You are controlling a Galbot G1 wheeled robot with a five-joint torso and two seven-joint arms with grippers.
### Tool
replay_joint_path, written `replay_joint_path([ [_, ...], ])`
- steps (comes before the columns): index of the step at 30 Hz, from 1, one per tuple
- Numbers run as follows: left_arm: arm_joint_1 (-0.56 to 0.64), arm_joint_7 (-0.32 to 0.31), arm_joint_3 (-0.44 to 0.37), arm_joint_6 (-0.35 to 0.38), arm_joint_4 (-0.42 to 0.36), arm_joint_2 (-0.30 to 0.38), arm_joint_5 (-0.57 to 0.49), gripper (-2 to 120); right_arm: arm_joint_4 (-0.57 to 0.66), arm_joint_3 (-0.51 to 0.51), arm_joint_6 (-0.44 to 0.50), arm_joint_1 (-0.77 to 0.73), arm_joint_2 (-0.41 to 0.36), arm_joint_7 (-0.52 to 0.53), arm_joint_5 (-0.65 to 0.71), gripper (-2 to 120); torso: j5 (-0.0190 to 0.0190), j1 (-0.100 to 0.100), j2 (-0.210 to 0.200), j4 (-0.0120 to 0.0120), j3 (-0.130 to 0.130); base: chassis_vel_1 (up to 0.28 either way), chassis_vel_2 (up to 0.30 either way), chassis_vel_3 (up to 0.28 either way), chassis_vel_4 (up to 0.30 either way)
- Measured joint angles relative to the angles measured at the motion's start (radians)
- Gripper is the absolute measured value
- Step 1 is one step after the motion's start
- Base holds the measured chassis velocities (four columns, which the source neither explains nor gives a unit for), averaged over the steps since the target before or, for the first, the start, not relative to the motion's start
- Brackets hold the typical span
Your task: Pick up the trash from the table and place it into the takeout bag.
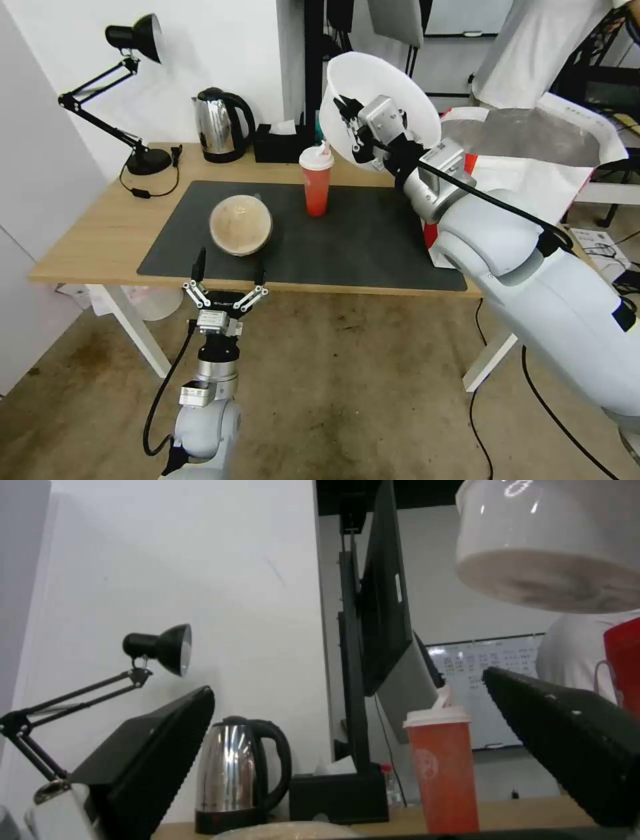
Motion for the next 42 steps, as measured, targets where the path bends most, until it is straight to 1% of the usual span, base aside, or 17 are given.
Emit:
replay_joint_path([
  [19,-0.003,0.0,0.004,-0.001,0.011,0.0,0.001,100,-0.066,0.073,0.025,0.027,-0.028,-0.001,0.001,0,0.0,0.0,0.0,-0.0001,0.0,0.0,0.0,0.0,0.0],
  [28,-0.003,0.0,0.003,-0.002,0.014,0.0,0.001,100,-0.128,0.135,0.048,0.05,-0.036,-0.005,-0.005,0,0.0001,0.0,0.0,0.0,0.0,0.0,0.0,0.0,0.0],
  [38,0.0,0.0,0.005,-0.002,0.015,0.0,0.001,100,-0.153,0.191,0.061,0.033,-0.057,-0.009,-0.008,0,0.0001,0.0,0.0,-0.0001,0.0,0.0,0.0,0.0,0.0],
  [42,0.0,0.0,0.006,-0.002,0.017,0.0,0.001,100,-0.163,0.228,0.072,0.004,-0.072,-0.013,-0.011,0,0.0001,0.0,0.0,0.0,0.0,0.0,0.0,0.0,0.0],
])
